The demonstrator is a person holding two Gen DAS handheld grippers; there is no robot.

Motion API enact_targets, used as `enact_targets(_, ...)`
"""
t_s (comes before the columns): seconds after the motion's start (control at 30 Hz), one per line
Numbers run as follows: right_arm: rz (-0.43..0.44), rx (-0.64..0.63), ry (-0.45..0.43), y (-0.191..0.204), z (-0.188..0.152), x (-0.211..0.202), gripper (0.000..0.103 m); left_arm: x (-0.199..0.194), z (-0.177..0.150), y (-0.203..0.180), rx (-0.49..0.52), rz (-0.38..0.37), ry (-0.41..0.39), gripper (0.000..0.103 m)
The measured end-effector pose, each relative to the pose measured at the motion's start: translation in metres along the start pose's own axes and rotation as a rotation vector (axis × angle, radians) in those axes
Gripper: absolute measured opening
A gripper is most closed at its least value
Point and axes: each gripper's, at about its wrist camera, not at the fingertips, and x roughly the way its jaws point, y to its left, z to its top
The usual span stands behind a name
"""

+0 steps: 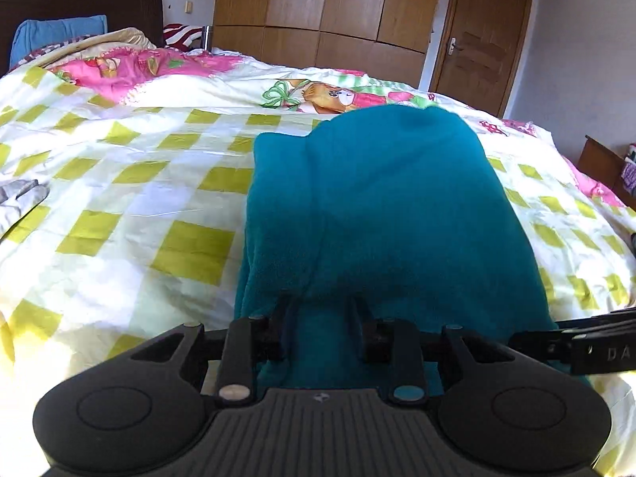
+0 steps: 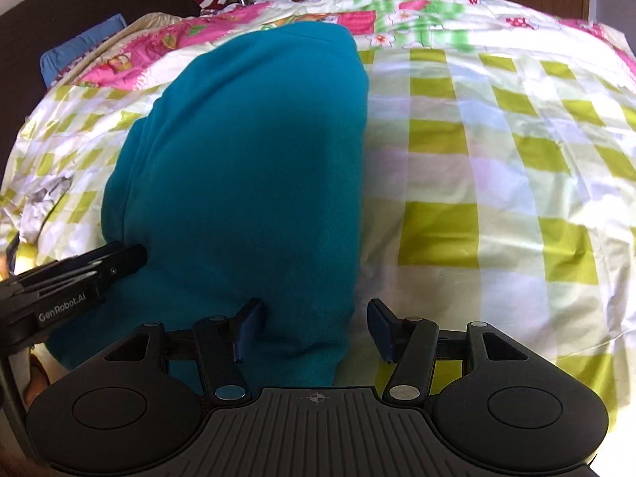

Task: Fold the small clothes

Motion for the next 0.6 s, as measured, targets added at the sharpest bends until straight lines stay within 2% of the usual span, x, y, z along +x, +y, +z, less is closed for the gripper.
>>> enact_targets(0.07, 0.052, 0.042, -0.015, -0.008, 0.003, -0.013, 0.055, -0.016, 0.005, -0.005, 0.023, 0.018, 0.005, 0.044)
enact_targets(0.13, 0.083, 0.051, -0.062, -0.012, 0.008, -0.028, 0.055, -0.035, 0.014, -0.012, 0.041, 0.019, -0.027, 0.044)
enact_targets(0.17, 0.094, 0.06, -0.087, -0.016, 0.011, -0.033, 0.059, -0.041, 0.022, -0.017, 0.06, 0.012, -0.051, 0.044)
enact_targets(0.27, 0.095, 0.117, -0.154, -0.033, 0.034, -0.034, 0.059, -0.044, 0.045, -0.035, 0.127, -0.006, -0.095, 0.044)
enact_targets(0.4, 0.12, 0.225, -0.166, -0.053, 0.075, -0.001, 0.061, -0.005, 0.07, -0.047, 0.165, -0.007, -0.087, 0.044)
enact_targets(0.5, 0.096, 0.188, -0.172, -0.044, 0.095, 0.032, 0.06, 0.036, 0.081, -0.039, 0.145, 0.031, -0.06, 0.045)
enact_targets(0.6, 0.064, 0.194, -0.086, -0.04, 0.101, 0.075, 0.056, 0.078, 0.076, -0.026, 0.127, 0.083, 0.01, 0.045)
